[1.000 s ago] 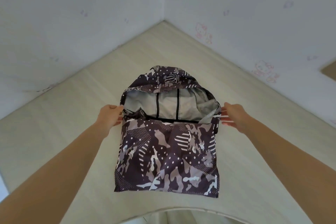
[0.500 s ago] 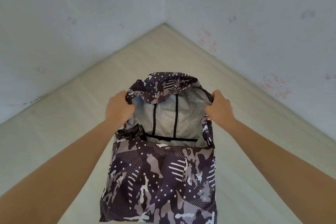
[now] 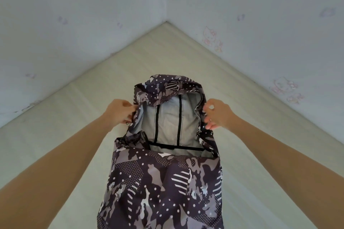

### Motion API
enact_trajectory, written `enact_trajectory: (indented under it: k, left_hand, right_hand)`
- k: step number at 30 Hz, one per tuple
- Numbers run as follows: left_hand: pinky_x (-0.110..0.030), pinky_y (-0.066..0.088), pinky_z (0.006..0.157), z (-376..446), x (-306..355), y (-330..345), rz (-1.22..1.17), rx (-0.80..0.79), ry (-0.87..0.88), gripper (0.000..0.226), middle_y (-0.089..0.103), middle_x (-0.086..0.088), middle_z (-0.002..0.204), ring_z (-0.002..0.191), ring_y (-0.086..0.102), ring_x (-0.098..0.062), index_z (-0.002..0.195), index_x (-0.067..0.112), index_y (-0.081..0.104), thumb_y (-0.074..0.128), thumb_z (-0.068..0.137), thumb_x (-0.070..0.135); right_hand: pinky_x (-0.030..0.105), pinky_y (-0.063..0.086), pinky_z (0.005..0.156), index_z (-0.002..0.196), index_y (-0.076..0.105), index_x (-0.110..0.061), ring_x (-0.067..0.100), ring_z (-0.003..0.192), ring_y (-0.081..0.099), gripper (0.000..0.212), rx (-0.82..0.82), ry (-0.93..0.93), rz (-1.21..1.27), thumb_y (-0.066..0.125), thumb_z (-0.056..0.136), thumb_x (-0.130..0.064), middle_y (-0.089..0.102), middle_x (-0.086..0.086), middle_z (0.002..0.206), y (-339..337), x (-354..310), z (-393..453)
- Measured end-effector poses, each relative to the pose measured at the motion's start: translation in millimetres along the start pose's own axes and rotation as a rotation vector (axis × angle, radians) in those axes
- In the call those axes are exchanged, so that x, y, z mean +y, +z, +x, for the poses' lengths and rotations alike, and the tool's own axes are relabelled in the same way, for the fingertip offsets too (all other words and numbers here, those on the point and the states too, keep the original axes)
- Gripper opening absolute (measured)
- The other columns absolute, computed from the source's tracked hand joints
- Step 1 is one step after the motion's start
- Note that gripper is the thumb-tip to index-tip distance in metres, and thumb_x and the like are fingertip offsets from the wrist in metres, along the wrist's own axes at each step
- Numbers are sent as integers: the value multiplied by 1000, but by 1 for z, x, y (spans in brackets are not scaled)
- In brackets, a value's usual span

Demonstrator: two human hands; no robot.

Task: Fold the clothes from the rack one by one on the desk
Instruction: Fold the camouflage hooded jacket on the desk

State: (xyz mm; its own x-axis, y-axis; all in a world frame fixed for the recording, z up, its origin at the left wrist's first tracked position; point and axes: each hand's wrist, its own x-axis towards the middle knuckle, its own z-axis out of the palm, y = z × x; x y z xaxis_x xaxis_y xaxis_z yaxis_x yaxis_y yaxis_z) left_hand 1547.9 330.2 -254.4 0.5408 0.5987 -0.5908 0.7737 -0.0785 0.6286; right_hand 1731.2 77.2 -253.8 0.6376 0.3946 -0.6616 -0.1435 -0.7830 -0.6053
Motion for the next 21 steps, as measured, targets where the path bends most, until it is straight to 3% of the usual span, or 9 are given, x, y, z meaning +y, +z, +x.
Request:
enact_trajectory:
  k: [3,6,8,10,12,15,17,19,21]
  left_hand:
    - [-38,57,78,12,-6,2,42,19,-24,43,68,-13,87,72,61,-20,115,3,57,69,86,33]
    - [-32,52,74,19,1,7,-3,-17,-41,68,63,-10,96,72,59,-18,137,6,40,73,84,32]
    - [-34,52,81,23,8,12,7,-35,-28,83,63,-10,100,80,59,-20,146,7,28,75,81,25]
    - [-35,52,77,28,15,17,-12,-64,-23,92,65,-12,109,87,61,-21,150,8,22,78,77,17]
    - [-38,53,82,30,20,23,23,-63,-8,87,64,-14,116,98,63,-25,146,7,30,78,74,12]
    - [-36,51,87,26,33,27,155,-9,98,44,68,-12,105,101,63,-29,114,5,61,72,72,3]
    - [-32,48,76,17,42,25,185,28,177,24,68,-12,96,97,63,-30,96,4,65,67,73,-2]
    - [-32,46,72,4,47,20,168,82,268,20,66,-12,91,94,63,-31,92,5,63,64,74,-4]
    - [-36,49,74,-10,50,16,146,143,365,17,67,-11,91,93,63,-31,90,5,61,64,75,-2]
  right_hand:
    - [42,58,74,99,43,-12,28,72,64,35,138,-56,-289,58,91,-42,60,9,81,-4,5,17]
    - [46,56,83,105,41,-13,25,80,56,55,56,14,-183,68,80,-54,51,6,87,1,-1,29]
    - [37,56,74,118,41,-11,22,76,54,62,29,52,-27,72,80,-47,51,9,93,4,-11,32]
    - [29,37,53,117,48,-2,18,61,39,59,1,72,18,75,80,-39,45,12,84,8,-20,34]
    - [28,26,49,101,53,-2,15,54,30,38,-27,98,52,76,81,-25,41,10,72,9,-25,35]
    - [26,25,48,94,57,-2,14,54,30,19,-13,118,67,71,83,-10,38,8,68,6,-34,32]
    - [27,24,46,95,58,-3,15,54,28,14,48,77,49,67,83,-6,37,9,71,2,-42,21]
    - [25,24,43,97,62,-5,15,50,29,13,122,-4,50,64,84,-2,42,8,70,0,-50,1]
    - [25,34,45,103,63,-9,17,53,42,20,177,-117,72,63,84,-2,57,9,77,-2,-50,-20]
